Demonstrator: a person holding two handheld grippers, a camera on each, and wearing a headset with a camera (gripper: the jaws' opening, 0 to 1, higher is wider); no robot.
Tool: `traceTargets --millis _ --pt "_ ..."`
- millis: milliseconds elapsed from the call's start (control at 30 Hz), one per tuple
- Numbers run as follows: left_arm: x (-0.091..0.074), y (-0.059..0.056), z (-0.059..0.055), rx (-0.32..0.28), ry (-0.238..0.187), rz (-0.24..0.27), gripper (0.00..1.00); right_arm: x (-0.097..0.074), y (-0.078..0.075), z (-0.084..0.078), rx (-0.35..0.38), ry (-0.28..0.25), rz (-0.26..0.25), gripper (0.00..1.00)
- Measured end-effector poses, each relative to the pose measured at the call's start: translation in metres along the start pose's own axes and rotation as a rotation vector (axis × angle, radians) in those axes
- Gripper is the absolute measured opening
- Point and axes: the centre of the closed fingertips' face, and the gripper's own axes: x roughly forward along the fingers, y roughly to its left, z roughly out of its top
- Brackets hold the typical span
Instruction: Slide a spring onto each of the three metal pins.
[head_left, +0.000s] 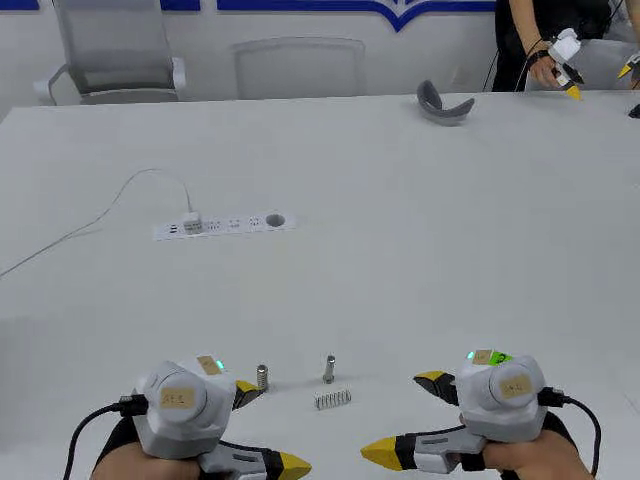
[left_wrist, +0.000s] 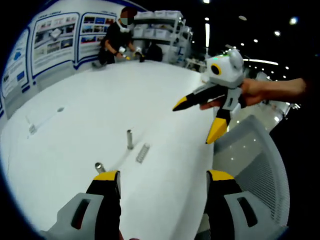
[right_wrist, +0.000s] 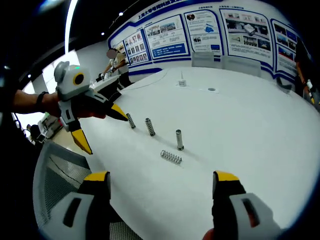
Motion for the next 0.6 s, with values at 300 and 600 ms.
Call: traceTargets --millis 300,600 --pt "0.022 -0.003 0.008 0.049 0.033 -0.03 0.7 -0.007 -0.001 -0.001 0.029 -0.019 -0.007 0.87" --pt "0.044 0.002 0.009 0.068 0.072 -0.041 0.7 -0.01 0.001 0.001 0.054 -0.04 -0.003 0.87"
